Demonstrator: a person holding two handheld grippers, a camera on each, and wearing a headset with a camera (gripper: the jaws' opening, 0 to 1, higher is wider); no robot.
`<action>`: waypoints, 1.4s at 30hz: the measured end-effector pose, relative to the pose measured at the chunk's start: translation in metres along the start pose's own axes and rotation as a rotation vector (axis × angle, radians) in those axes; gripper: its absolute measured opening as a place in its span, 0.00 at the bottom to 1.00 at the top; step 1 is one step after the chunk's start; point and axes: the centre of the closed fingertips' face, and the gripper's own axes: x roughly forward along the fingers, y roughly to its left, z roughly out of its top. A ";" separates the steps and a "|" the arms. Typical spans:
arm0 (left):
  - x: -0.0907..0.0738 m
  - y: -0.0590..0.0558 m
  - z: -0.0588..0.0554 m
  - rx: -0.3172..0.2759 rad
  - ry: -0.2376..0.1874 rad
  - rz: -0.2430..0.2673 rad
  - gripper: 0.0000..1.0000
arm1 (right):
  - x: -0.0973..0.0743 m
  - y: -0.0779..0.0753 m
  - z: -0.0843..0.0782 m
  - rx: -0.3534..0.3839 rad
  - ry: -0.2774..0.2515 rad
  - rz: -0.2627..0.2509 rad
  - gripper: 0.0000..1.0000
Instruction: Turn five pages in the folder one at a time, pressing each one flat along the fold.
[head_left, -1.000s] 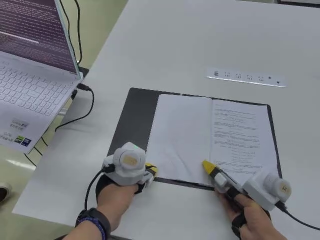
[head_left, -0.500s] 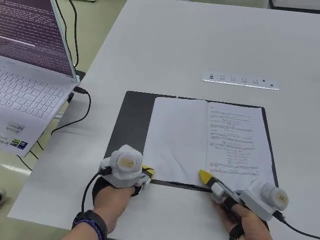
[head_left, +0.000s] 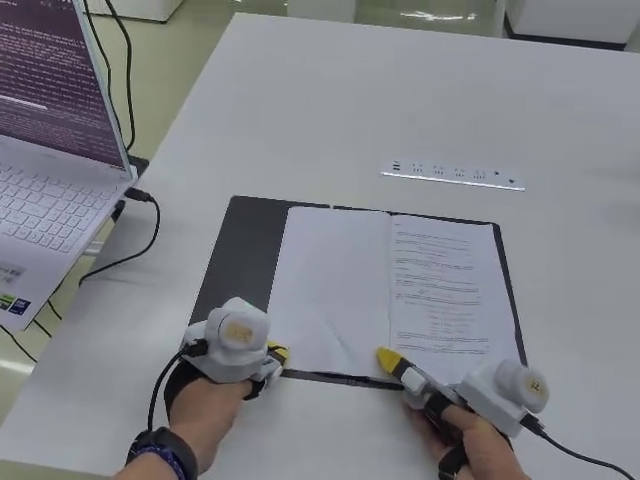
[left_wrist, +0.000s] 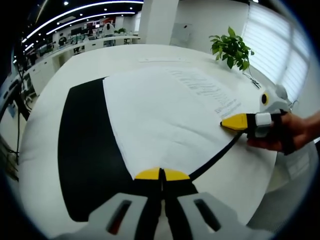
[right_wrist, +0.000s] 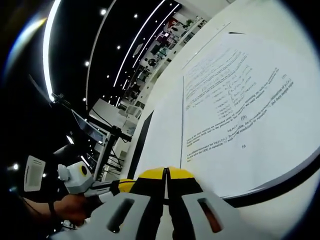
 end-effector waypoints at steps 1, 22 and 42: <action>0.000 -0.001 0.000 -0.011 0.006 -0.004 0.00 | 0.000 0.002 0.001 0.000 0.001 0.001 0.02; -0.039 -0.033 0.047 -0.036 -0.114 -0.088 0.48 | -0.074 0.000 0.032 -0.340 0.061 -0.085 0.38; -0.118 -0.028 0.076 0.096 -0.240 -0.040 0.67 | -0.148 0.040 0.086 -0.599 -0.055 -0.115 0.60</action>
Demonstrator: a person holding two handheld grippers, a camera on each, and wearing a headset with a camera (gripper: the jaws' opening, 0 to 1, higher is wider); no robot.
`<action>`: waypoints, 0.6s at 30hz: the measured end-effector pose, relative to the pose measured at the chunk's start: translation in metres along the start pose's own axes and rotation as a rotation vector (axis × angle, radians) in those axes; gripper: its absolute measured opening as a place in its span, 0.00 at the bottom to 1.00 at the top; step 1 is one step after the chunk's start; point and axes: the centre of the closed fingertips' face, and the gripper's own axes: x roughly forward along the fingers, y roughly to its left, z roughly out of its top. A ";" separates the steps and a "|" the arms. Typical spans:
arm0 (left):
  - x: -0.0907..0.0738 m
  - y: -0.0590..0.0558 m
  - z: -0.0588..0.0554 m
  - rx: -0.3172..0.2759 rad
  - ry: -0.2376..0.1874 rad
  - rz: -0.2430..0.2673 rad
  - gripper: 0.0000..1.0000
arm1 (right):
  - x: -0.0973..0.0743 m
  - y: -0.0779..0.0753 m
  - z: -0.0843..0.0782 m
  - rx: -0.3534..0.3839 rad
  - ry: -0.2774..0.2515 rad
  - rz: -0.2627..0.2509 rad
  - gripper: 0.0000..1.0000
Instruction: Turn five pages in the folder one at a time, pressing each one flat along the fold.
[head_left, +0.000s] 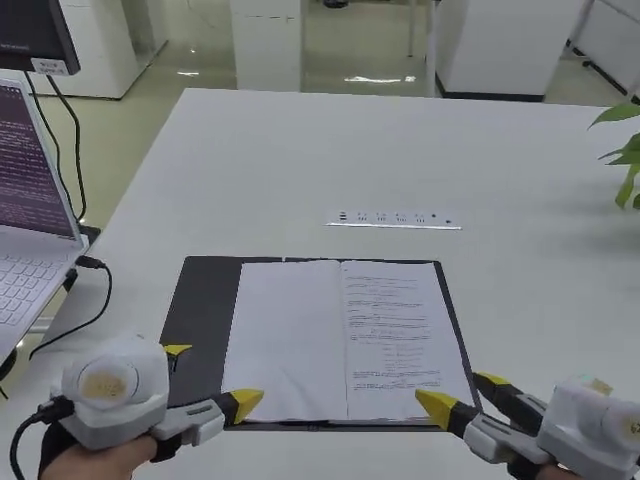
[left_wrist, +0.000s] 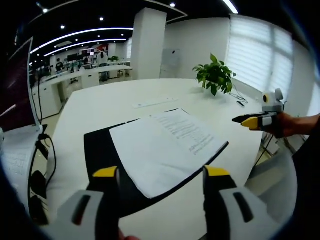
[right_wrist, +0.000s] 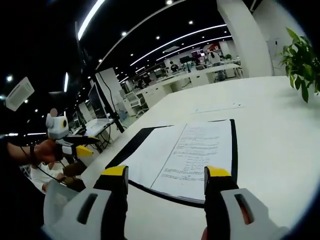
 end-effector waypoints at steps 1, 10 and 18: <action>-0.003 0.000 0.000 -0.002 -0.002 0.003 0.67 | -0.002 0.001 0.000 -0.006 0.001 -0.001 0.61; -0.006 -0.010 -0.001 0.000 -0.003 -0.005 0.70 | -0.010 0.006 -0.017 -0.059 0.054 -0.008 0.64; 0.006 -0.022 0.005 0.014 0.001 -0.033 0.70 | -0.015 0.004 -0.018 -0.026 0.046 -0.010 0.64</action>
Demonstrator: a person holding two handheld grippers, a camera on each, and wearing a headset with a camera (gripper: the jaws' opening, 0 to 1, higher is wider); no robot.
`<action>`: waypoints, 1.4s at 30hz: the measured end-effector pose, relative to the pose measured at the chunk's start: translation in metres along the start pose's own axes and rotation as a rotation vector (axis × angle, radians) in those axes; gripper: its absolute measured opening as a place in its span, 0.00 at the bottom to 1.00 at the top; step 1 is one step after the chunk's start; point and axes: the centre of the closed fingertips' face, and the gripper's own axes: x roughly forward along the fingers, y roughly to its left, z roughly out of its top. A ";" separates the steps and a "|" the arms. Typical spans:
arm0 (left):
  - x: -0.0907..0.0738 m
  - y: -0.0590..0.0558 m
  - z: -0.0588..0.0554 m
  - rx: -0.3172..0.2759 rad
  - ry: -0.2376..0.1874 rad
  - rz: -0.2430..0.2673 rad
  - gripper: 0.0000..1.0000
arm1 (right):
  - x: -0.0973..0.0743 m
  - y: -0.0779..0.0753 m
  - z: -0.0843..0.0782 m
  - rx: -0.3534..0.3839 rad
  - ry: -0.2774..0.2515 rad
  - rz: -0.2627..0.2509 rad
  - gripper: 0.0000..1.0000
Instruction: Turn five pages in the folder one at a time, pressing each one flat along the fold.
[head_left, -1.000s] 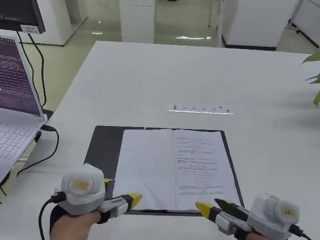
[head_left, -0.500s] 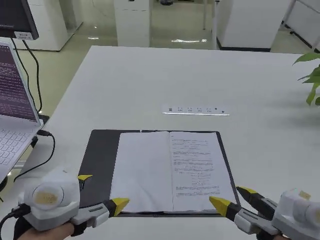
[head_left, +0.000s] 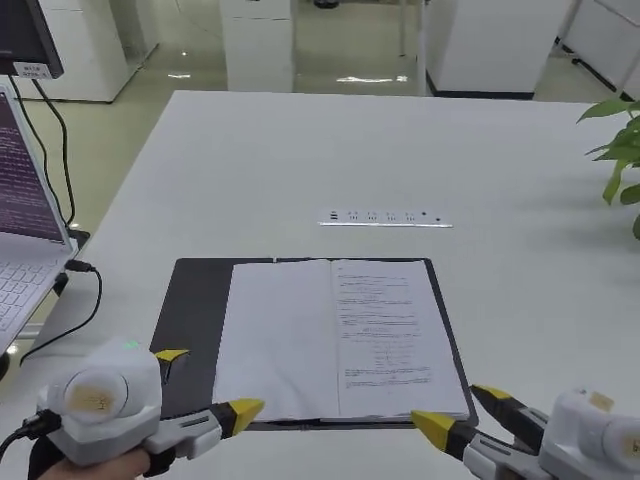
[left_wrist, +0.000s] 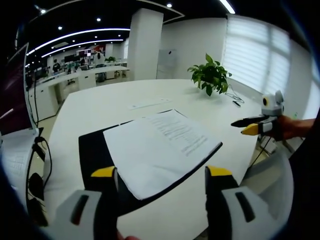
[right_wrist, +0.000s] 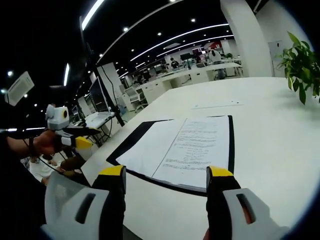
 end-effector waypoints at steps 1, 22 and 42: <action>0.002 -0.002 0.001 0.004 0.003 -0.004 0.70 | -0.001 -0.001 0.000 0.003 -0.002 0.001 0.64; 0.088 -0.081 0.030 0.065 0.050 -0.214 0.67 | -0.020 -0.020 -0.033 0.110 0.049 -0.020 0.66; 0.189 -0.153 0.006 0.217 0.184 -0.363 0.54 | -0.027 -0.039 -0.045 0.160 0.083 -0.020 0.65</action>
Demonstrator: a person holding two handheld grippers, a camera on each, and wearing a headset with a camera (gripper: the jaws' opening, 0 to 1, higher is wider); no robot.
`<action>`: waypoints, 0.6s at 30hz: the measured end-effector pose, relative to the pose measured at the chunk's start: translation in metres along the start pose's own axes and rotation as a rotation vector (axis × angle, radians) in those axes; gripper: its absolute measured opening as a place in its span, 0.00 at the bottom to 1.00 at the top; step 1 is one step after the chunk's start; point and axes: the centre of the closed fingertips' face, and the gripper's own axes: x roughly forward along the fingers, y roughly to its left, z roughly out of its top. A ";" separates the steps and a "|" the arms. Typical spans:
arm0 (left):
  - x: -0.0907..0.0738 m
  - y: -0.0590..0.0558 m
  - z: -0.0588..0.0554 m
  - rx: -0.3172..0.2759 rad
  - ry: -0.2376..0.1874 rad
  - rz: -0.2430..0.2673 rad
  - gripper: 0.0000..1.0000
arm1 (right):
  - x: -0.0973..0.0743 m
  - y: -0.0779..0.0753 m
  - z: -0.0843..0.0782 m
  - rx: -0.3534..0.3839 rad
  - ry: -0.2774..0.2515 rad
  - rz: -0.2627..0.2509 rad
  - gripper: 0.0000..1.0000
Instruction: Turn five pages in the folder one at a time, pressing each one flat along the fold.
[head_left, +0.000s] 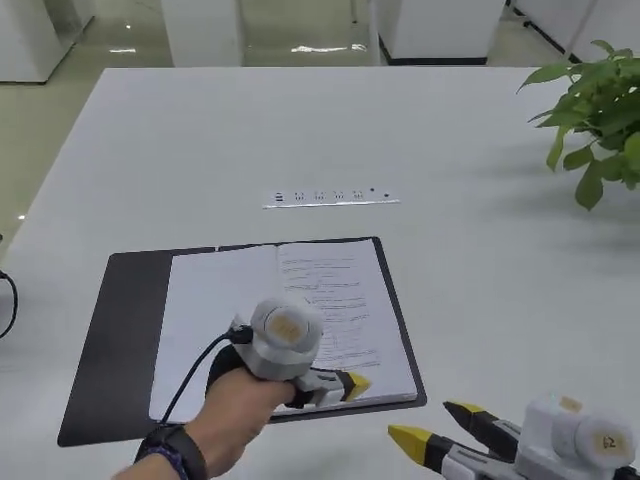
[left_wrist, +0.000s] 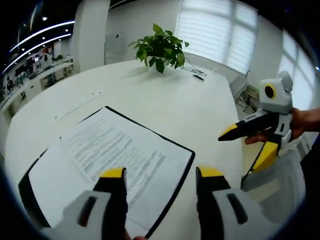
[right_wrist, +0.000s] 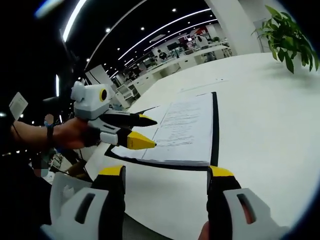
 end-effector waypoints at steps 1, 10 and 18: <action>0.004 0.001 -0.002 -0.008 0.009 0.000 0.52 | 0.000 -0.002 -0.002 0.002 0.005 -0.001 0.64; 0.041 0.001 -0.012 -0.004 0.042 0.022 0.48 | -0.001 -0.015 -0.016 0.039 0.035 -0.010 0.63; 0.069 0.000 -0.020 0.033 0.064 0.064 0.53 | 0.000 -0.025 -0.010 0.064 0.033 -0.015 0.61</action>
